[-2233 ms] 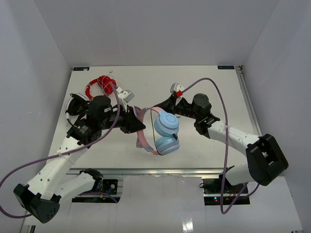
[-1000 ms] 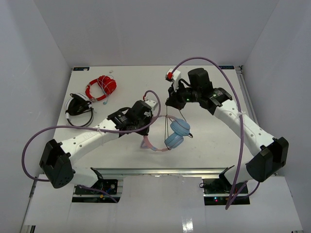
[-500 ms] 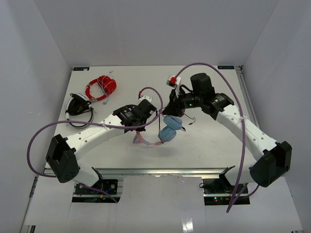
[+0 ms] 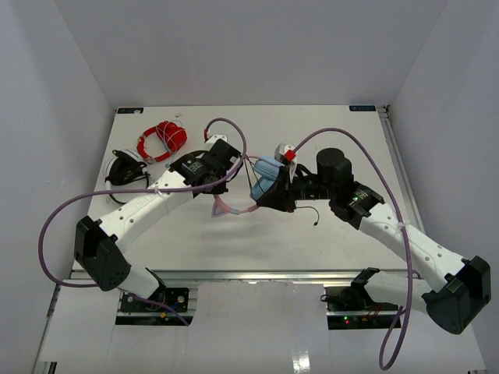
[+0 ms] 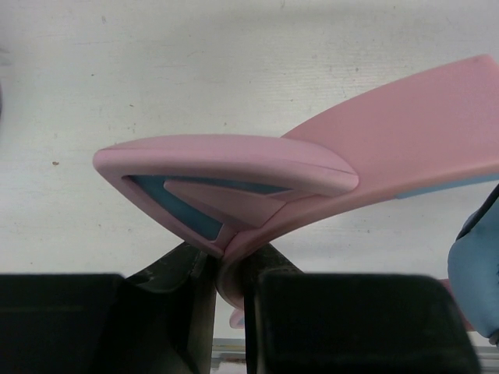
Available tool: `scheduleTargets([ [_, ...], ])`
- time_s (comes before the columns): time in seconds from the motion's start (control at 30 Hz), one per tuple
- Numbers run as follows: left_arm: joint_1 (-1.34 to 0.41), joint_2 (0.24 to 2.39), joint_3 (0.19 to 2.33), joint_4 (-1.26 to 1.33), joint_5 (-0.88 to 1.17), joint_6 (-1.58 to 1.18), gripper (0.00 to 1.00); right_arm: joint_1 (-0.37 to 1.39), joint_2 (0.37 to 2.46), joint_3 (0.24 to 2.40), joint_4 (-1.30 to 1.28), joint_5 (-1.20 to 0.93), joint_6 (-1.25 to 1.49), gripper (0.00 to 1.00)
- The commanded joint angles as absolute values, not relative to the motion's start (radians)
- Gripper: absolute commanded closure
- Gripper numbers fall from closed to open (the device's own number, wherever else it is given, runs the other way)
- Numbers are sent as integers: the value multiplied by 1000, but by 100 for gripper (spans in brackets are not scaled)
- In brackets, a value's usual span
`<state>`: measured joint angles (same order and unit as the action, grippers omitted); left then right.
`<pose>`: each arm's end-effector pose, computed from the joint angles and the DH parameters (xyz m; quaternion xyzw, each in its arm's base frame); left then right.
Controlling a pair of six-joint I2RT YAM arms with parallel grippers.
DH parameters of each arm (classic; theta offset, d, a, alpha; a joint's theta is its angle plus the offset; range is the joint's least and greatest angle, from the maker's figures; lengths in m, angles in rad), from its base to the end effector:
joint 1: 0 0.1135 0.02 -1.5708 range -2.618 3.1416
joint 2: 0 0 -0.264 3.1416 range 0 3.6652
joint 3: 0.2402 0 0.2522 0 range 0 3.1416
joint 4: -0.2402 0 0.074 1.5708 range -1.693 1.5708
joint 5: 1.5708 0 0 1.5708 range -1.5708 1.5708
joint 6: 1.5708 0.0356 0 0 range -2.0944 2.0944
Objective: Wrap the headphones
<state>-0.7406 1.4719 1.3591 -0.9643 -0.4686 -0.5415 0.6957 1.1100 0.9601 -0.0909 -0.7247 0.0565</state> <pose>0.2280 -0.1866 0.3151 0.0373 0.9442 0.0383 0.3251 0.1780 0.1793 0.3487 -0.4388 0.6298 0.4714 0.4342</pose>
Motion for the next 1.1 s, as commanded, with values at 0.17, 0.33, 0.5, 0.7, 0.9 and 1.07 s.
scheduleTargets([
  [0.17, -666, 1419, 1416, -921, -447, -666, 100, 810, 1088, 810, 133, -613, 138, 89],
  [0.33, -619, 1337, 1384, -883, -359, -675, 100, 832, 1072, 708, 209, -512, 147, 90],
  [0.5, -600, 1244, 1365, -864, -290, -682, 100, 857, 1071, 609, 291, -368, 161, 91],
  [0.7, -600, 1175, 1325, -830, -186, -700, 100, 879, 1100, 548, 364, -232, 152, 91],
  [0.9, -600, 1108, 1294, -831, -163, -708, 100, 887, 1077, 481, 451, -124, 134, 91],
  [1.07, -600, 1077, 1275, -845, -152, -696, 100, 887, 1075, 459, 491, -48, 117, 92],
])
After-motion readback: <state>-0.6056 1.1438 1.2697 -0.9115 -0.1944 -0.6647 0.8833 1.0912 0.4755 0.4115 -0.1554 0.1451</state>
